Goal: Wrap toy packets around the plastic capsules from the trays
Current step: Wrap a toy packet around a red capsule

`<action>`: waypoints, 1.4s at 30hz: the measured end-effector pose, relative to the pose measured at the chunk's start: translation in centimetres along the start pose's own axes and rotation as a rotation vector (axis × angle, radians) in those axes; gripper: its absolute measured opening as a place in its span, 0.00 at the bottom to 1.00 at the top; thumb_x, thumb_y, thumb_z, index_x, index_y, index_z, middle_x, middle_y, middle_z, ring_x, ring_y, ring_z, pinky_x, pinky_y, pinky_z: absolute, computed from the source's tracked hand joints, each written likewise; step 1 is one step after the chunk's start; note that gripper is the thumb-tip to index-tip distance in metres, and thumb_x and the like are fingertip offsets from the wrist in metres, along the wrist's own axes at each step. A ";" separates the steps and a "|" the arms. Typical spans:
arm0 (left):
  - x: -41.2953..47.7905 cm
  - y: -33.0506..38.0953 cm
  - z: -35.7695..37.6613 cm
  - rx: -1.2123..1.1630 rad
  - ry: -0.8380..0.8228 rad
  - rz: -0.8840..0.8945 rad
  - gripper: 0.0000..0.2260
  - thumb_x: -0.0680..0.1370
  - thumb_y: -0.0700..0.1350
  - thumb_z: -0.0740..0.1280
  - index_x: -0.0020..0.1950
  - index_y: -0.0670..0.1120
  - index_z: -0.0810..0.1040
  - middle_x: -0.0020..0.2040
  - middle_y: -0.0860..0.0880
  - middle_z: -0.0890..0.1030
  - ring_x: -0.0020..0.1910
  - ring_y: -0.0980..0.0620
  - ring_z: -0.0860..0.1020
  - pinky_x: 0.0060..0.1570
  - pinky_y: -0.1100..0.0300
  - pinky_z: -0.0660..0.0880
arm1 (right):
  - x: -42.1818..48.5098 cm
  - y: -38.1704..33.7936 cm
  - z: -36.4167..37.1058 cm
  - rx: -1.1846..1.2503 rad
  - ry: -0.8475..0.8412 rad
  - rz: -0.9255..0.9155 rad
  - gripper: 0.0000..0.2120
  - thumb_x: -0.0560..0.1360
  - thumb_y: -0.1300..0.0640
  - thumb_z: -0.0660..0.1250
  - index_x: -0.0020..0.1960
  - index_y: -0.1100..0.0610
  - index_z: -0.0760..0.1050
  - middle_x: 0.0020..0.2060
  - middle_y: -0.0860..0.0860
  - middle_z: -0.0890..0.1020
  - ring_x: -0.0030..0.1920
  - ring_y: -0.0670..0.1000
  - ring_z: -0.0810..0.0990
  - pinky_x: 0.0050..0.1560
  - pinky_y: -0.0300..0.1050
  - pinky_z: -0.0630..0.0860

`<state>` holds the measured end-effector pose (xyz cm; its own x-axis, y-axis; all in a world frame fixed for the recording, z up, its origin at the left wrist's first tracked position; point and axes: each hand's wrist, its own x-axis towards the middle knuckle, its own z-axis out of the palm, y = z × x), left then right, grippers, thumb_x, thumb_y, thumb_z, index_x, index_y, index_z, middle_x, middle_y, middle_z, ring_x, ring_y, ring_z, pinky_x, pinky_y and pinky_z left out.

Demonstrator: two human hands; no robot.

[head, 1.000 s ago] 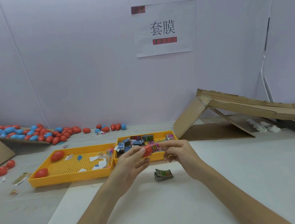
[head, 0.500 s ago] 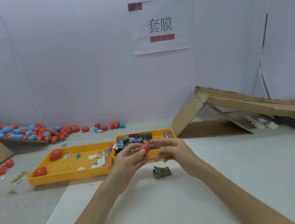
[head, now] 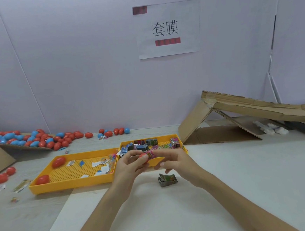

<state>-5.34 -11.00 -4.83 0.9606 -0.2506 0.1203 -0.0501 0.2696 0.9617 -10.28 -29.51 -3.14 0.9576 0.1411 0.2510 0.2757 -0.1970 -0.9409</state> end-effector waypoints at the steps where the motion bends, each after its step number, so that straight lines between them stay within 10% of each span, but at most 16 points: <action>1: 0.0 0.0 0.0 0.012 0.003 0.005 0.13 0.74 0.39 0.74 0.58 0.38 0.79 0.46 0.41 0.85 0.44 0.44 0.83 0.53 0.51 0.82 | 0.0 0.0 0.0 0.008 0.018 -0.009 0.25 0.77 0.73 0.61 0.61 0.46 0.79 0.56 0.46 0.85 0.51 0.50 0.86 0.42 0.39 0.77; 8: 0.2 -0.3 0.2 0.036 0.012 0.023 0.09 0.75 0.39 0.73 0.55 0.41 0.80 0.46 0.42 0.86 0.43 0.46 0.84 0.47 0.56 0.82 | 0.0 0.6 0.3 -0.039 0.161 -0.122 0.28 0.76 0.75 0.57 0.52 0.46 0.84 0.39 0.46 0.87 0.41 0.51 0.87 0.40 0.42 0.79; 20: 0.2 -0.4 0.6 -0.047 -0.010 -0.024 0.08 0.76 0.39 0.73 0.54 0.41 0.80 0.48 0.40 0.85 0.45 0.45 0.84 0.45 0.60 0.81 | -0.4 0.6 0.7 -0.052 0.297 -0.228 0.27 0.74 0.76 0.57 0.47 0.48 0.86 0.40 0.50 0.87 0.36 0.53 0.85 0.44 0.61 0.79; 30: 0.3 0.0 -0.4 -0.146 0.046 -0.087 0.09 0.76 0.39 0.72 0.55 0.41 0.81 0.46 0.44 0.87 0.43 0.50 0.86 0.42 0.61 0.82 | 0.1 0.7 -1.6 0.047 0.444 -0.278 0.18 0.75 0.73 0.61 0.41 0.57 0.86 0.36 0.52 0.86 0.30 0.51 0.80 0.38 0.41 0.76; 42: -0.4 -0.2 0.7 0.068 -0.064 0.068 0.20 0.65 0.48 0.78 0.54 0.42 0.82 0.46 0.44 0.86 0.46 0.44 0.85 0.46 0.59 0.81 | 0.1 1.3 -0.3 -0.278 0.320 -0.316 0.03 0.75 0.60 0.74 0.46 0.54 0.86 0.38 0.44 0.86 0.40 0.47 0.84 0.44 0.46 0.81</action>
<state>-5.87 -11.63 -4.85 0.9349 -0.2935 0.1996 -0.1354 0.2248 0.9650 -9.80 -30.06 -4.32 0.7895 -0.0597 0.6109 0.5253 -0.4493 -0.7227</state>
